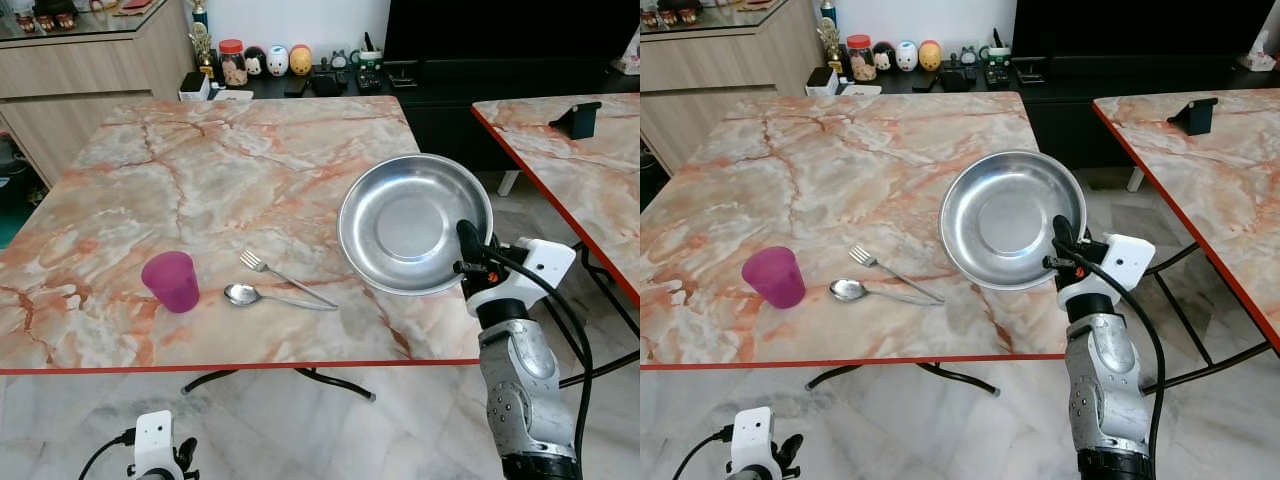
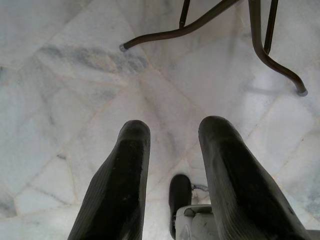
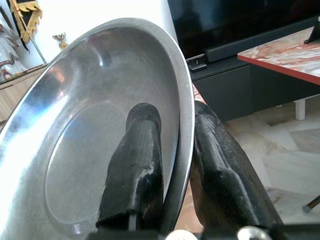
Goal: Setting the table
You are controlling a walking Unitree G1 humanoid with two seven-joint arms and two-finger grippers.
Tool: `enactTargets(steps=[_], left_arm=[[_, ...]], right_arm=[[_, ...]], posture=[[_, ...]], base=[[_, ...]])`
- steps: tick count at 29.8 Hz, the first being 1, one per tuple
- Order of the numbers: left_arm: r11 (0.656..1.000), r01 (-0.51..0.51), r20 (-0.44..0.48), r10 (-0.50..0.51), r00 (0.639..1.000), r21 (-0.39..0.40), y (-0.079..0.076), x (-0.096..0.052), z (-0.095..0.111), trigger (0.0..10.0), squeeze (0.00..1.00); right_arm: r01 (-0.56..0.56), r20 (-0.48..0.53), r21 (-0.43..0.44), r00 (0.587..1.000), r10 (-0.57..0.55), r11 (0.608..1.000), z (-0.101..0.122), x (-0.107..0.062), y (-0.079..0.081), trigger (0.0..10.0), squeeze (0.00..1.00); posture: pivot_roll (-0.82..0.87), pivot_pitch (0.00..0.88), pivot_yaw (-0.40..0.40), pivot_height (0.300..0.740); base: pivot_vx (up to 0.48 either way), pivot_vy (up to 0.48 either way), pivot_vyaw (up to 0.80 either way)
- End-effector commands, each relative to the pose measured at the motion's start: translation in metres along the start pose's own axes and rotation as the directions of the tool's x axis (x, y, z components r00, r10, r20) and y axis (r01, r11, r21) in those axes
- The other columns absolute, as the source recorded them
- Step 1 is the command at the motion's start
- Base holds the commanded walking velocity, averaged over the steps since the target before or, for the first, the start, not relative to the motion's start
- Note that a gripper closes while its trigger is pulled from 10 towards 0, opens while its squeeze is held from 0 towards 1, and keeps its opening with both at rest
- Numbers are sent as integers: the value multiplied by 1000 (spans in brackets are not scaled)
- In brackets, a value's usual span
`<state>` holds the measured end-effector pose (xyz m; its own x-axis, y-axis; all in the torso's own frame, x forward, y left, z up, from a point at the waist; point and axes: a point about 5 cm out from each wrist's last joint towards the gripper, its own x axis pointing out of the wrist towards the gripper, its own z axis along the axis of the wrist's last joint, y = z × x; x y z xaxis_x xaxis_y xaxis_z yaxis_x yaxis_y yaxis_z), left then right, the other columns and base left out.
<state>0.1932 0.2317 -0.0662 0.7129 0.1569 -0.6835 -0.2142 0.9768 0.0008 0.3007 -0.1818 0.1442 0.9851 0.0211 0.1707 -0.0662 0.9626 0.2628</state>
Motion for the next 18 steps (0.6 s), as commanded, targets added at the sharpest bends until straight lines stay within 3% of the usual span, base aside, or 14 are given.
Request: enactTargets(steps=[1, 18], left_arm=[[1000, -12, 3, 12, 1000, 9, 3, -1, 0, 10000, 0], [999, 20, 35, -22, 999, 42, -5, 4, 12, 10000, 0]], right_arm=[[-3, 27, -14, 1000, 3, 1000, 2, 1, 4, 10000, 0], [28, 53, -57, 998, -25, 998, 5, -1, -1, 10000, 0]], posture=[[-67, 0, 34, 740], [-100, 0, 59, 740]], base=[[0, -322, 0], [0, -325, 0]])
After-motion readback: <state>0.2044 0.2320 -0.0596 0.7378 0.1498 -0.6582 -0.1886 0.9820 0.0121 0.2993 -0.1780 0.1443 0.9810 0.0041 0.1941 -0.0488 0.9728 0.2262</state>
